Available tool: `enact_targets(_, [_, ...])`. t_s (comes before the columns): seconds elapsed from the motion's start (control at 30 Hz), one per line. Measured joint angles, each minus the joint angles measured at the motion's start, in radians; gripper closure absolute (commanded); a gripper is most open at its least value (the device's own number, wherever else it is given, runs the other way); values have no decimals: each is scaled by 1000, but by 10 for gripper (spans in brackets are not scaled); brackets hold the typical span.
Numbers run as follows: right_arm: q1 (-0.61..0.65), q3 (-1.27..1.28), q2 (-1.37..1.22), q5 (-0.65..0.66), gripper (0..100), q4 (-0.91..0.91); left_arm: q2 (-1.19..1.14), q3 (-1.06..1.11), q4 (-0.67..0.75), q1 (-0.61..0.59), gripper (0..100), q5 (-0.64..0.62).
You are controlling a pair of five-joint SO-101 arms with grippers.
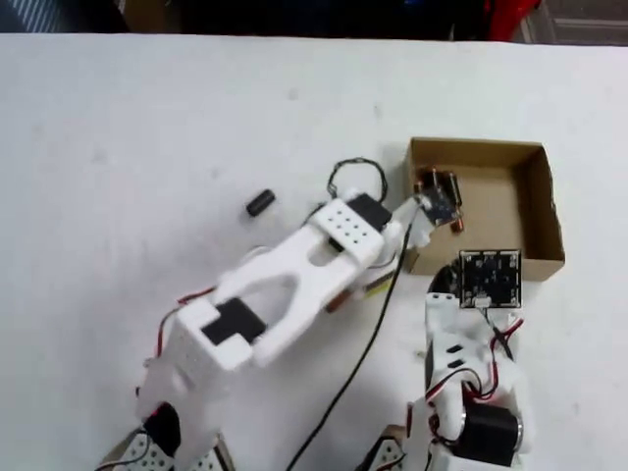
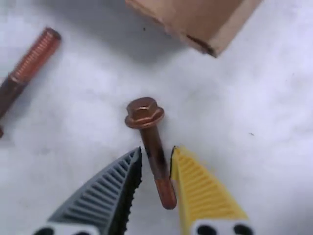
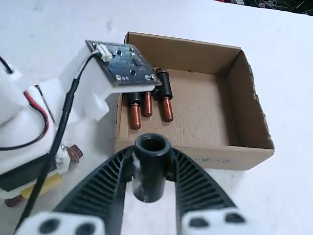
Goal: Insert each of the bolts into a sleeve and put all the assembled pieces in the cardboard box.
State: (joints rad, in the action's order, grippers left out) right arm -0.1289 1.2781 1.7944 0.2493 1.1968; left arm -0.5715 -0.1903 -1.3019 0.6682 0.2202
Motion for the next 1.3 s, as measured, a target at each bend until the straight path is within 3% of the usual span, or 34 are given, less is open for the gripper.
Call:
enact_targets(0.5, [-3,18,-2,0,981,0,-78,-9,110,3,874,0])
enact_targets(0.63, [-3,18,-2,0,981,0,-83,-11,118,5,989,-2])
enact_targets(1.03, [-2,18,-2,0,981,0,-89,-21,100,9,980,-5])
enact_targets(1.3, [143,157,-2,0,981,-155,-98,-75,2,-115,980,-2])
